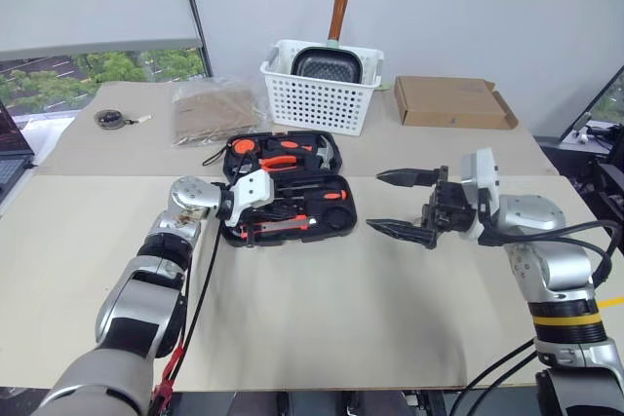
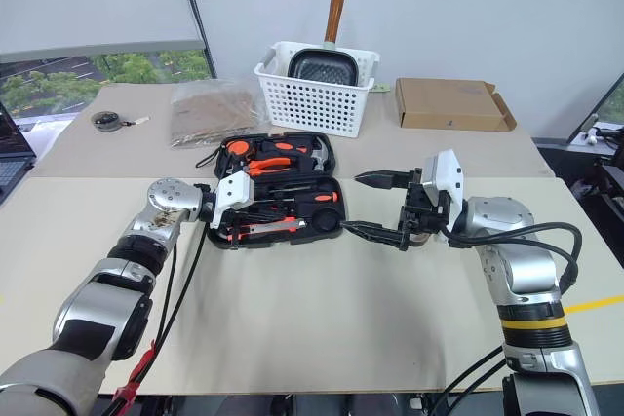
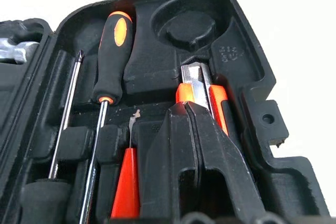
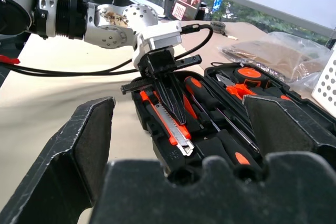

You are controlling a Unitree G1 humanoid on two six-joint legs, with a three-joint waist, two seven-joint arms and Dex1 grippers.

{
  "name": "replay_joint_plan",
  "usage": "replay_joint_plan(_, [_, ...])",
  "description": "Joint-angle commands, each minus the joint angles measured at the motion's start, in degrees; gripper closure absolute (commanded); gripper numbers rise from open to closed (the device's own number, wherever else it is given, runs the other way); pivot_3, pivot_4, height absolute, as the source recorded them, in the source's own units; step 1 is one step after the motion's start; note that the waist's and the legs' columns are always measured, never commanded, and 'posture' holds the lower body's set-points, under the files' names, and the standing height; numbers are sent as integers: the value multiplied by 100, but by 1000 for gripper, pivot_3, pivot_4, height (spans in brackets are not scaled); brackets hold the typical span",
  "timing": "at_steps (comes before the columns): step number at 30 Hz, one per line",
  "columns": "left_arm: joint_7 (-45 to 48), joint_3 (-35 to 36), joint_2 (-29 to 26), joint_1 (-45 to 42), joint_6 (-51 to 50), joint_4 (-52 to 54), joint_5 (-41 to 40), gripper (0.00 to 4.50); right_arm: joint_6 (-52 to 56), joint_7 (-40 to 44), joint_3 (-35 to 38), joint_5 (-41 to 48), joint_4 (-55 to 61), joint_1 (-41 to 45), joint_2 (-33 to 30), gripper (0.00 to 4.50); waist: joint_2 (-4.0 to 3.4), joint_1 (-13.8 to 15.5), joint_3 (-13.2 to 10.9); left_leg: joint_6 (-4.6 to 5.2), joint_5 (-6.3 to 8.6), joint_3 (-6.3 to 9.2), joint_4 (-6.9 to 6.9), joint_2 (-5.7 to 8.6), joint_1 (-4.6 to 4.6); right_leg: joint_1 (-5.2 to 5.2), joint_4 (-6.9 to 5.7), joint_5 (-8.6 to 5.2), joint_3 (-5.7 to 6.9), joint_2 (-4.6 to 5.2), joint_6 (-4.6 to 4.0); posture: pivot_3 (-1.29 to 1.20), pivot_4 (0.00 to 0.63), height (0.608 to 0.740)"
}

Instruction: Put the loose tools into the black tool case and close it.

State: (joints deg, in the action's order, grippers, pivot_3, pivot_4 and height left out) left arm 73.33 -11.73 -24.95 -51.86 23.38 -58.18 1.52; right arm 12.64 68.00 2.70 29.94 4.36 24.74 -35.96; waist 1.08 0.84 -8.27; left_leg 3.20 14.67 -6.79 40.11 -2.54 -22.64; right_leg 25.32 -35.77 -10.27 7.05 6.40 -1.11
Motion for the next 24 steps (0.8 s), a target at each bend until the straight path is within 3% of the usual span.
replay_joint_plan(1, [-137, -266, 23, 165, 46, -406, 431, 4466, -17, -26, 116, 7, 198, -7, -119, 0, -1, -6, 1, -9, 6, 1, -3, -2, 17, -14, 1, -1, 0, 4, 0, 0, 150, 700])
replay_joint_plan(14, [-557, -256, 105, 389, 263, -687, 522, 4466, -101, 16, 102, -29, 84, 0, -175, 0, -17, -4, 26, -35, 20, 1, -6, -4, 32, -25, 0, -1, 0, 12, 3, 0, 150, 700])
replay_joint_plan(20, [-323, 404, 221, 213, 142, -293, -279, 4466, -163, -38, 90, -502, -185, -65, -519, 0, -15, 15, 25, -42, 24, 2, -6, -4, 28, -21, 0, -2, 2, 15, 2, 0, 150, 700])
replay_joint_plan(24, [305, 827, 18, 298, -651, 815, -1044, 4466, -119, -139, 6, -962, -386, -178, -876, 0, -8, -16, 21, -17, 9, 1, -4, -4, -29, 31, 4, 0, 4, 12, 4, 0, 150, 700])
